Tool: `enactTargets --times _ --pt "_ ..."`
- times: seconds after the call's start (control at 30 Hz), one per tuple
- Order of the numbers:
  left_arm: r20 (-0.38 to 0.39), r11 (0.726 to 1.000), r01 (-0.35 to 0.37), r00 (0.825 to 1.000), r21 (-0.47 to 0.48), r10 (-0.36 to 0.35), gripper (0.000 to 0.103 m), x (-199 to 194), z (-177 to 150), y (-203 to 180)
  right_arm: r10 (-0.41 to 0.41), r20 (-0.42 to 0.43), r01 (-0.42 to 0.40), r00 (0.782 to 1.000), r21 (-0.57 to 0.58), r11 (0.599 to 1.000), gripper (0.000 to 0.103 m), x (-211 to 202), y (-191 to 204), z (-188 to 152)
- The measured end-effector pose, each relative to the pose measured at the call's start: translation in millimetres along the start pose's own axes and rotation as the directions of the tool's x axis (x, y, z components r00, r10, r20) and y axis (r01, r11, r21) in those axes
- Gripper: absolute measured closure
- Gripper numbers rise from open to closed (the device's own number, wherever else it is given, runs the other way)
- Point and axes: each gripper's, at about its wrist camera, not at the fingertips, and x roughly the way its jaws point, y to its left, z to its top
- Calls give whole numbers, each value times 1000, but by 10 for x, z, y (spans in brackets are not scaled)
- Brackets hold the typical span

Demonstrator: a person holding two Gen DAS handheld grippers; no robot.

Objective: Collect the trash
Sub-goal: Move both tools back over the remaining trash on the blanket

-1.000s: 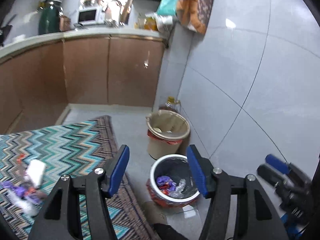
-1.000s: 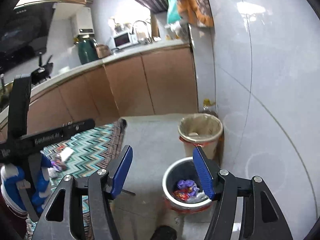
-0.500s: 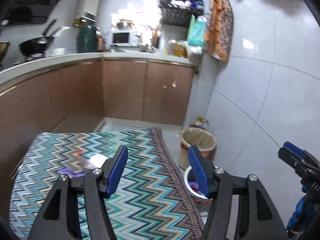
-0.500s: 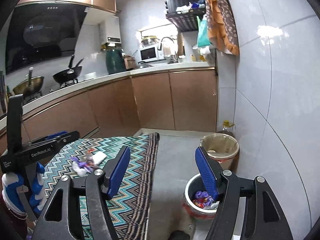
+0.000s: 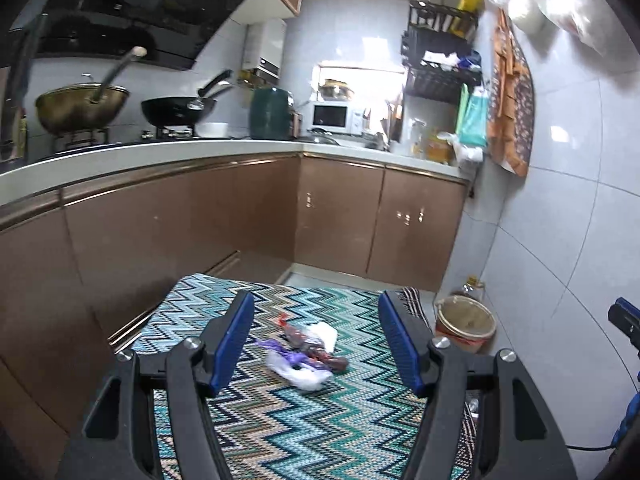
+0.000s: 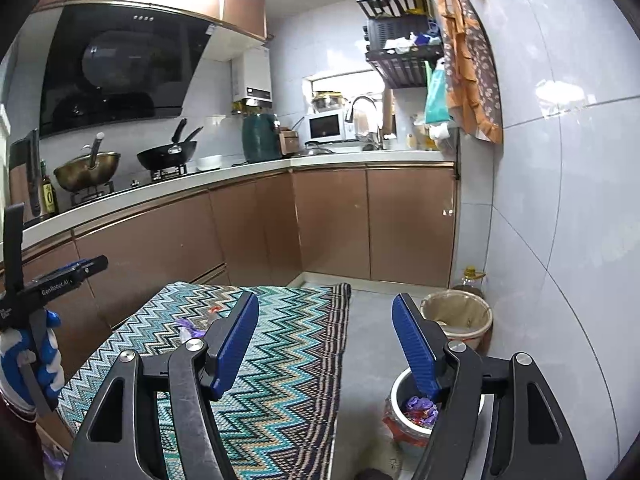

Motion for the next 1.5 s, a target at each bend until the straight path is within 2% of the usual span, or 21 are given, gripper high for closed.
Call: enactTargets --times 0.43,0.73,1.23,1.5 --pt "10 1000 22 1000 17 -22 40 -305 -114 -3 -7 53 11 999 -87 996 30 -279 370 -28" --pt "31 1000 -9 999 18 9 40 -417 -148 50 -5 66 13 998 -123 992 29 -291 445 -29" --pt "-21 999 10 1000 49 -9 40 -43 -262 -11 -57 20 60 998 -158 986 29 -30 537 -90" --pt "-81 999 22 997 35 -19 40 263 -380 108 -68 -22 63 997 -177 982 29 200 599 -105"
